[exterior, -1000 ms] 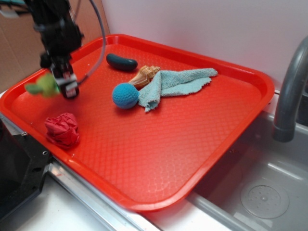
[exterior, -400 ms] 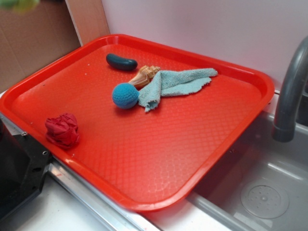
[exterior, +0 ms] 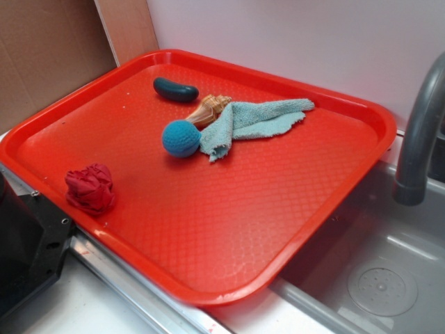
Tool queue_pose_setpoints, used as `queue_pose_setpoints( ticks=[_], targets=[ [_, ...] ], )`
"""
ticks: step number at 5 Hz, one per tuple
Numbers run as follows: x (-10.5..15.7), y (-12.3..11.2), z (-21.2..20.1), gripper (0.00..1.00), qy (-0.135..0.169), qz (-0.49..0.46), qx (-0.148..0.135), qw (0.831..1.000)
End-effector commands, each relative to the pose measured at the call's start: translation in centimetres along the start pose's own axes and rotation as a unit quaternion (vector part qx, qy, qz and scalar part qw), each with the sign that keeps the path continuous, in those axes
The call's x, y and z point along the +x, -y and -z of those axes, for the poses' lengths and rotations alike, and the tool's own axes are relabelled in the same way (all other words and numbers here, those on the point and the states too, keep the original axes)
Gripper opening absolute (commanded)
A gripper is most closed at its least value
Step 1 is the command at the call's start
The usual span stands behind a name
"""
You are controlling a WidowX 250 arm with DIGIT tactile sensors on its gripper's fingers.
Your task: Grab the green animal.
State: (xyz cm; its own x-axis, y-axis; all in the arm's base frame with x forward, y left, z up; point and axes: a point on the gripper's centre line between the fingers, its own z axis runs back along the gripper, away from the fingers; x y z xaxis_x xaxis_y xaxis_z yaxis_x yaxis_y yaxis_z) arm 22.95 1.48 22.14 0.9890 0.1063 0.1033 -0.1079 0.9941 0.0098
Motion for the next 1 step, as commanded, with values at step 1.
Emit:
queue_pose_setpoints(
  ticks=[1],
  targets=[
    [0.56,0.86,-0.10,0.00,0.017,0.015,-0.020,1.000]
  ],
)
